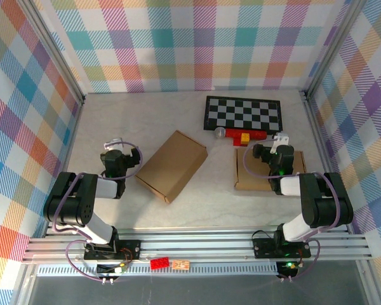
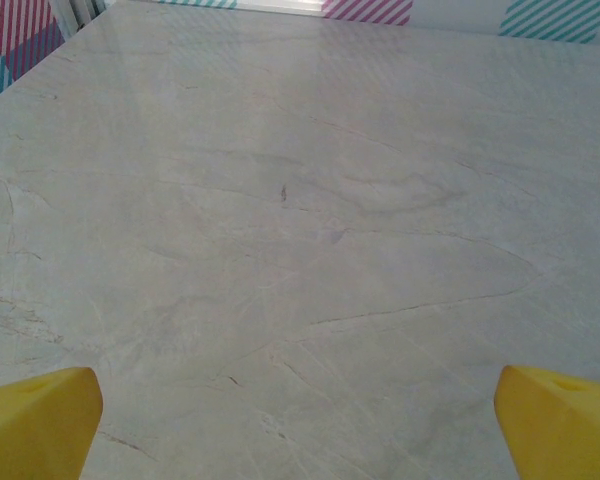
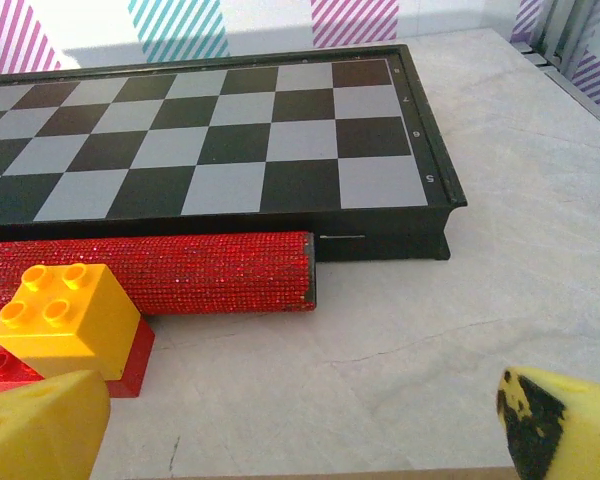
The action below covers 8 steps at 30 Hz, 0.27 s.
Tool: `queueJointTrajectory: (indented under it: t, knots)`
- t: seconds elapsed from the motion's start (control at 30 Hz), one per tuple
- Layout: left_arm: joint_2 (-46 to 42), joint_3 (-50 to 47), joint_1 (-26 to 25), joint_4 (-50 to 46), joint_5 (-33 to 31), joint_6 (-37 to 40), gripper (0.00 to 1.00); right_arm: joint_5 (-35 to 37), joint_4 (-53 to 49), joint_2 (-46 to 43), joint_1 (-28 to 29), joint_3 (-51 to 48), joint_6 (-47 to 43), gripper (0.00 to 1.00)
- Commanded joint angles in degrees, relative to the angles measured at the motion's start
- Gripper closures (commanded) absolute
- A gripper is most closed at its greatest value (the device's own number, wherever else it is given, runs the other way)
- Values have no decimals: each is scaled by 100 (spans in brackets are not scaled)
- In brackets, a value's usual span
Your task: Fold the paper box
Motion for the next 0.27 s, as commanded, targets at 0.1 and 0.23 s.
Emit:
queueJointTrajectory:
  t: [0.1, 0.23]
  knots:
    - [44, 100, -34, 22, -77, 71, 0, 38, -69, 28, 11, 21, -96, 1]
    - [44, 108, -34, 17, -78, 71, 0, 35, -11, 15, 19, -12, -105, 1]
